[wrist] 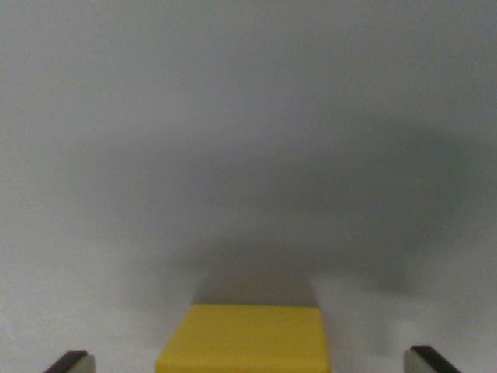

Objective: Pick yellow cube

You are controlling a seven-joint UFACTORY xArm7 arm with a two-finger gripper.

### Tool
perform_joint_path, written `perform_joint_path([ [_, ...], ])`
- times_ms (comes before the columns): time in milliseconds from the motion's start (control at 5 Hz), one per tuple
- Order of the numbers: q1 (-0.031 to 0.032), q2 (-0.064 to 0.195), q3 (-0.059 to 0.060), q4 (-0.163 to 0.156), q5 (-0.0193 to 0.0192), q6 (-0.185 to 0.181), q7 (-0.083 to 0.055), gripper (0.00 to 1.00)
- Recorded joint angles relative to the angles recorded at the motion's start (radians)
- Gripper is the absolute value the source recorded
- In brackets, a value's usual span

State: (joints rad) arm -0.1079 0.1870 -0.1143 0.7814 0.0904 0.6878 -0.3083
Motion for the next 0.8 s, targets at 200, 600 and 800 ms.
perform_joint_path([
  [200,-0.0025,0.003,-0.003,-0.020,0.0016,-0.021,-0.008,0.00],
  [600,-0.0044,0.006,-0.006,-0.035,0.0027,-0.037,-0.015,0.00],
  [800,-0.0044,0.006,-0.006,-0.035,0.0027,-0.037,-0.015,0.00],
])
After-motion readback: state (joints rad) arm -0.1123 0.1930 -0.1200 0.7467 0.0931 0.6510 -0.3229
